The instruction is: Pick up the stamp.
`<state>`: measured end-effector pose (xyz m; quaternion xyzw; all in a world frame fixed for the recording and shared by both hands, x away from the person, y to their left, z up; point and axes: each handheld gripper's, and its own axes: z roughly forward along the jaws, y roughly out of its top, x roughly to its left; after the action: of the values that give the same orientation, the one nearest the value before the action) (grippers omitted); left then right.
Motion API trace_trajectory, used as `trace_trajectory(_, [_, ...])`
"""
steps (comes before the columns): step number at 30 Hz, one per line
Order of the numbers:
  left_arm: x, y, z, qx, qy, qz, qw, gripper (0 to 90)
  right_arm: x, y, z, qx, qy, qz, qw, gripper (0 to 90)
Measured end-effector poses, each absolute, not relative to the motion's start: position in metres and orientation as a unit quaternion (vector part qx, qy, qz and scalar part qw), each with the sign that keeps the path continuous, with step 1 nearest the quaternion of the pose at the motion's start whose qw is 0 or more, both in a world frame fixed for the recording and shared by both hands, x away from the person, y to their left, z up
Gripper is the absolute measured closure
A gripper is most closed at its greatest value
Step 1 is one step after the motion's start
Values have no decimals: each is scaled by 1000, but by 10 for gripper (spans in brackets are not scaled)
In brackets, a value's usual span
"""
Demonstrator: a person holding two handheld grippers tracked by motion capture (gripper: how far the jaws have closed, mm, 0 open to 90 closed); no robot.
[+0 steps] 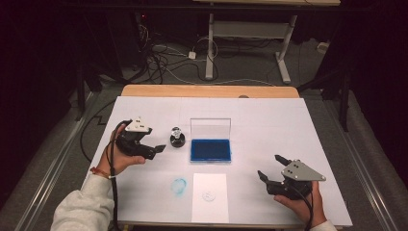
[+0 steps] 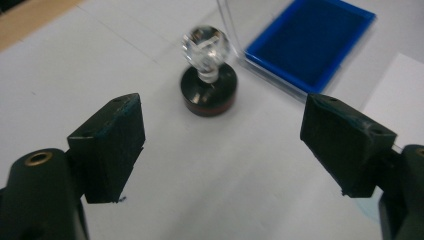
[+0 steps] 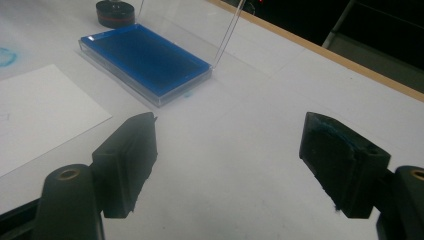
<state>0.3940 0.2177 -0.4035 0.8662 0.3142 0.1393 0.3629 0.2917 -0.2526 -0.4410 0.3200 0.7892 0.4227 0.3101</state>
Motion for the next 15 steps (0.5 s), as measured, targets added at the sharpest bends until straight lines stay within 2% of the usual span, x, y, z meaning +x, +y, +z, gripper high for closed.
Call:
trace_trajectory(7, [416,205,-401,879,306,130,341,193,293,-253,-443,326,787,421,313,252])
trace_trajectory(9, [423,199,-400,889,298,119,327,227,293,-251,-444,326,788,418,312,251])
trace_trajectory(15, [444,180,-407,901,301,109,291,220,293,-251,-445,324,790,417,313,249])
